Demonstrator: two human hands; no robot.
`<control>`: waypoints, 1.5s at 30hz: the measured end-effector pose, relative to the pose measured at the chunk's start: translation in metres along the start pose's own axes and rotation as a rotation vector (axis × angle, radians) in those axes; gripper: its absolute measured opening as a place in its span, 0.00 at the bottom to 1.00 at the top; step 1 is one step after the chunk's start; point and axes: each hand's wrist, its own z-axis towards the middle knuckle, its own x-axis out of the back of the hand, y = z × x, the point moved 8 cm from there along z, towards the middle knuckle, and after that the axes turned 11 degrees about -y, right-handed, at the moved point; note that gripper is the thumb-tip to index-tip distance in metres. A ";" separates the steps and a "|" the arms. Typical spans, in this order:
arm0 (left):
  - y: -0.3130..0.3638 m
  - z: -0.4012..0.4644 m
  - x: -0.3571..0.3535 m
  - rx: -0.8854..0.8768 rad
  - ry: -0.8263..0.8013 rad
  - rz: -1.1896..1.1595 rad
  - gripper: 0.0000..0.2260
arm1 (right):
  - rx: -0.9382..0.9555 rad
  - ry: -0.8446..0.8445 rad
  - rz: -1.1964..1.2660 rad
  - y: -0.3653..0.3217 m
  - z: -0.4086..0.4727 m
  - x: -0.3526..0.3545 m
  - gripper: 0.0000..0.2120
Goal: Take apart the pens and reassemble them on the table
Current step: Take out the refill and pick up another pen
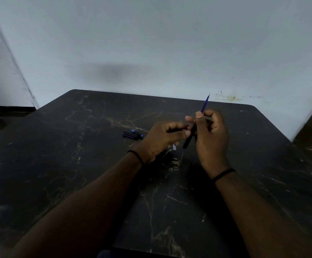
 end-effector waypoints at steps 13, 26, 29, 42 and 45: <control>-0.003 0.002 0.005 -0.060 0.079 0.094 0.08 | 0.251 0.105 -0.088 -0.033 -0.009 0.004 0.04; -0.016 -0.007 0.068 -0.029 0.474 -0.012 0.04 | 0.116 -0.188 -0.527 0.003 0.004 -0.009 0.14; -0.017 -0.009 0.070 -0.025 0.477 -0.009 0.04 | 0.028 -0.275 -0.662 0.026 0.014 -0.011 0.15; -0.016 -0.009 0.067 -0.023 0.468 0.019 0.04 | 0.017 -0.531 -1.103 0.033 0.009 -0.032 0.15; -0.019 -0.009 0.068 -0.004 0.475 0.013 0.04 | 0.001 -0.545 -1.136 0.032 0.009 -0.034 0.15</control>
